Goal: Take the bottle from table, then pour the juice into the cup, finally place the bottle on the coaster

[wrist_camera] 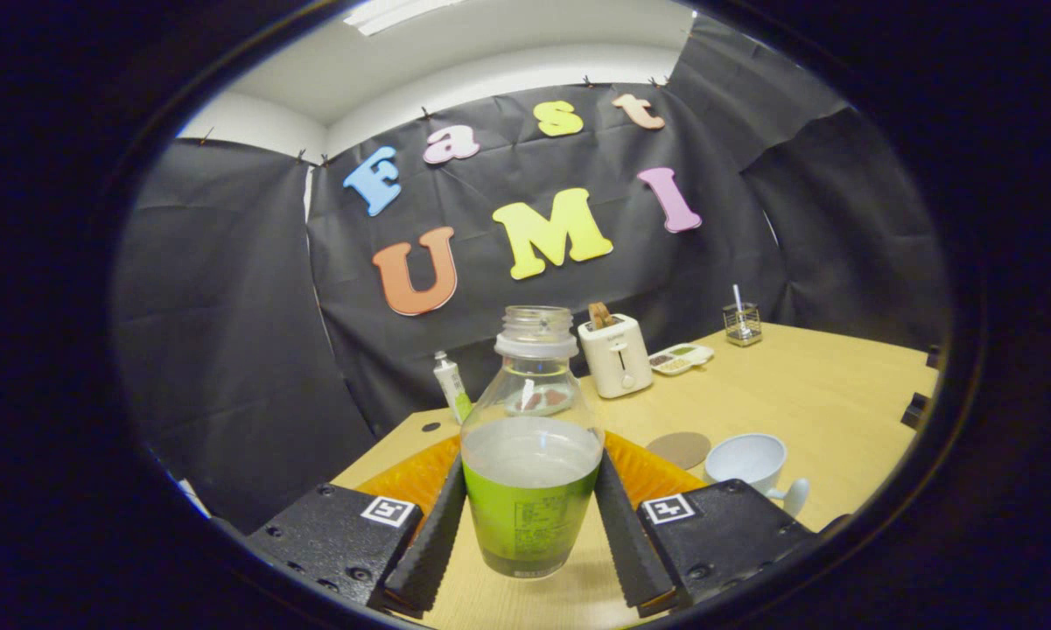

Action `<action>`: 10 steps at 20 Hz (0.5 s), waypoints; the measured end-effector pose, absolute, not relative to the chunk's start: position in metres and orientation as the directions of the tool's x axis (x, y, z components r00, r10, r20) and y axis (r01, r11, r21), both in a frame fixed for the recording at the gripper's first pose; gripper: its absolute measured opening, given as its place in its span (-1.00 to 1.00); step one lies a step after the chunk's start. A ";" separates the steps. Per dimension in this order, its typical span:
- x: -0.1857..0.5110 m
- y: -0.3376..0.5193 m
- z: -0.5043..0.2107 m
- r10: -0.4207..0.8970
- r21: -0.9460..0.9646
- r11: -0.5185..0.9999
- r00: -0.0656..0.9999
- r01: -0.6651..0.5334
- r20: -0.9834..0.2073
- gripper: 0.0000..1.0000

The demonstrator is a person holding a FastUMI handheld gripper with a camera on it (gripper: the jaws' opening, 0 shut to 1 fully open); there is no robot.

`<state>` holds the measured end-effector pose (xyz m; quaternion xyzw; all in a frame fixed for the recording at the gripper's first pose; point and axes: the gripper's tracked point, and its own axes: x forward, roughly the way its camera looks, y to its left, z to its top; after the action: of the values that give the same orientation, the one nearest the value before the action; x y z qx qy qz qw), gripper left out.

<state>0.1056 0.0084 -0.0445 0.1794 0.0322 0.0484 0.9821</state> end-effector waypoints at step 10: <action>0.115 0.000 -0.030 0.219 0.622 0.760 0.975 -0.189 0.029 0.59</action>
<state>0.1148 0.0002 -0.0296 0.3287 0.0227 0.1086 0.9379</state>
